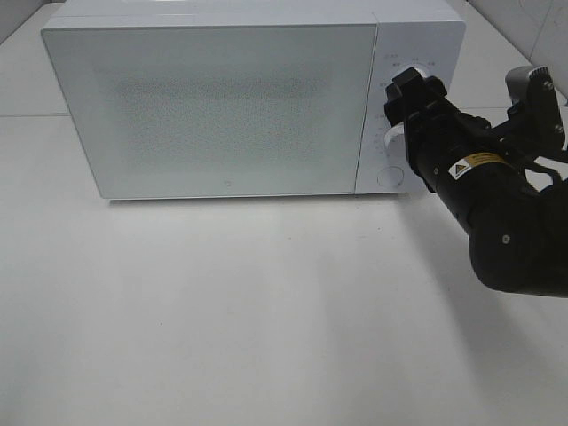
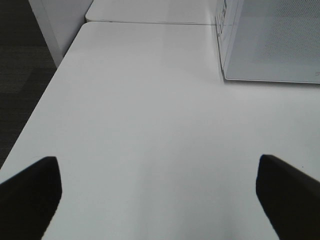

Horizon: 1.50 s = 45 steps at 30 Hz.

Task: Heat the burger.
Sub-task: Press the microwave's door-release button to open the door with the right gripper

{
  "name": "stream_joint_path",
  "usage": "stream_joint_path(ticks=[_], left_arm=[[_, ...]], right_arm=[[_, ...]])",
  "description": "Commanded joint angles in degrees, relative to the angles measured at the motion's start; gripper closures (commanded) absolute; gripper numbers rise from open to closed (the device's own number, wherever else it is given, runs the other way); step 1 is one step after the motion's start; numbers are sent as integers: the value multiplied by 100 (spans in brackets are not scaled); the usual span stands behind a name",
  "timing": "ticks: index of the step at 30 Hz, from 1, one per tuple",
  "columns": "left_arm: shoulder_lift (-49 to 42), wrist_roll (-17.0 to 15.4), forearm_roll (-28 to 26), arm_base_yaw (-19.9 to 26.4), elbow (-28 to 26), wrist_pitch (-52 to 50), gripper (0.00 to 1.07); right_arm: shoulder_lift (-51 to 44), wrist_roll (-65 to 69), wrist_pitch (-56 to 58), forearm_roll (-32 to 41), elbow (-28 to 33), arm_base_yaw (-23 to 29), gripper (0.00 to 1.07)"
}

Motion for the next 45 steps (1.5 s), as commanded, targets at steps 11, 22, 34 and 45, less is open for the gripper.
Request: stream_joint_path(ticks=[11,22,34,45], left_arm=[[-86,0,-6,11,0,6,9],[-86,0,-6,11,0,6,9],[-86,0,-6,11,0,6,9],[-86,0,-6,11,0,6,9]], right_arm=[[-1484,-3277,2532,-218,103,-6,33],[-2355,-5334,4097,-533,97,-17,33],[-3335,-5563,6102,-1473,97,-17,33],[-4314,-5523,7998,-1536,97,-17,33]])
